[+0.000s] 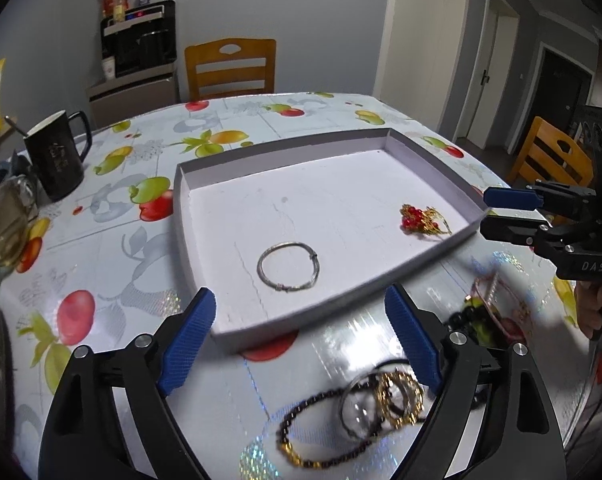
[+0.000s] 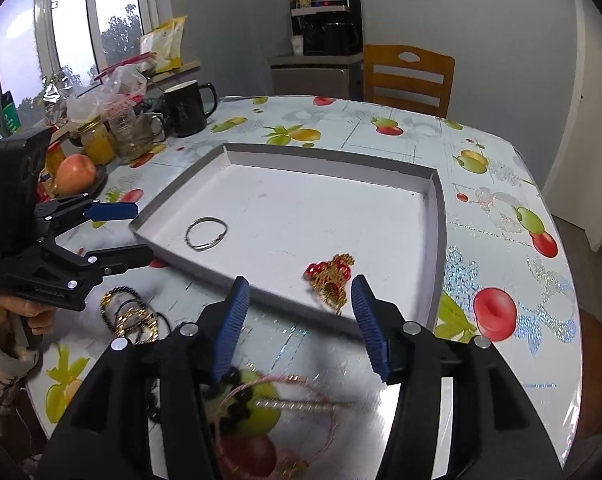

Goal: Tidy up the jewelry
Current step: 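Lower the red beaded tassel into the tray and open the right gripper, then grasp the pink cord bracelet with the right gripper while the left gripper grasps the gold ring brooch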

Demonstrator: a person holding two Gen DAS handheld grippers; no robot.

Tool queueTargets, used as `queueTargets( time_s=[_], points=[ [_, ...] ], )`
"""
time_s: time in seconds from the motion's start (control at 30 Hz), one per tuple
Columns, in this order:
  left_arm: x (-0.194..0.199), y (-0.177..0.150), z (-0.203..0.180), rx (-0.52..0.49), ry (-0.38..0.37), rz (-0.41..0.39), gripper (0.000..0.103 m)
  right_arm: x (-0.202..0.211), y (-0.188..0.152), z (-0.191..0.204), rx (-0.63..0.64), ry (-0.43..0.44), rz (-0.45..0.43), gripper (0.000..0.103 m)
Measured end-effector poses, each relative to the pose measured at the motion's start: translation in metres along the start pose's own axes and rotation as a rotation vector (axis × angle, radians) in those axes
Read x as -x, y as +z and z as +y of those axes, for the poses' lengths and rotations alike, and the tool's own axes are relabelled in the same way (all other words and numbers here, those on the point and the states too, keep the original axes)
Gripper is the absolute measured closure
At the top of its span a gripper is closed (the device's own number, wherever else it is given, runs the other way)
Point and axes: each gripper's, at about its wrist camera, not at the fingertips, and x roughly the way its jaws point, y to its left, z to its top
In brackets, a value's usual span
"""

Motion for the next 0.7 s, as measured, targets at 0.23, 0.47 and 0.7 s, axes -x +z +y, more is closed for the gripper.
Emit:
queueTargets(
  time_s=[0.23,0.47,0.7],
  points=[
    [0.01,-0.011,-0.006,-0.017,-0.018,-0.009,0.016,0.012,-0.021,0.008,-0.012,0.029,0.013,0.05],
    [0.01,-0.018,-0.017,-0.042,-0.033,-0.002,0.016,0.011,-0.044,0.015,-0.005,0.035,0.066,0.048],
    [0.01,-0.023,-0.025,-0.055,-0.044,0.004,0.016,0.022,-0.061,0.02,-0.002,0.052,0.069,0.046]
  ],
)
